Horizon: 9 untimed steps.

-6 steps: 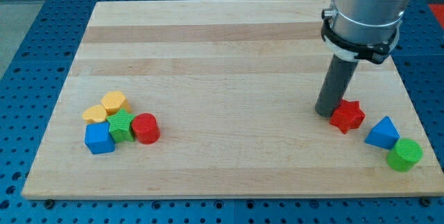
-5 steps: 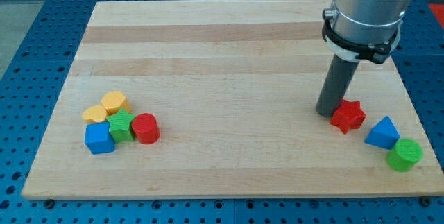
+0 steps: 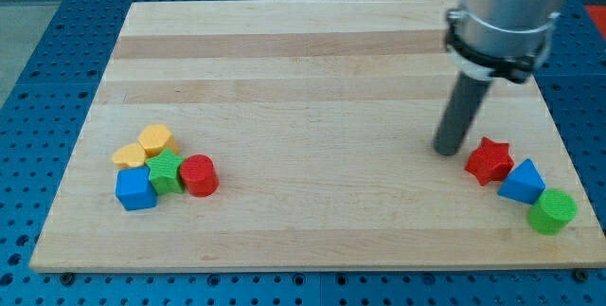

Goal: Slide the yellow heart to the red circle

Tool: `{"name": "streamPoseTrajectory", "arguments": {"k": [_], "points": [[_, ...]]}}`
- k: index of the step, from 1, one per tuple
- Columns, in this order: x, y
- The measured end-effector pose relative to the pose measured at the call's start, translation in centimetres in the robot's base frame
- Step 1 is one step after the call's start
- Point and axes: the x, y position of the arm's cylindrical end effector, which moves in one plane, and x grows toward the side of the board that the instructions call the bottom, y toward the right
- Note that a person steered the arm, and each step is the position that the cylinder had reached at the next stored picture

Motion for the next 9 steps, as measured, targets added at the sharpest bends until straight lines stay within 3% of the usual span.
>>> {"name": "streamPoseTrajectory", "arguments": {"k": [3,5,7,9], "points": [[-6.4,-22.7],[-6.5,-36.5],[-4.4,-40.8],[-3.0,-37.9]]}}
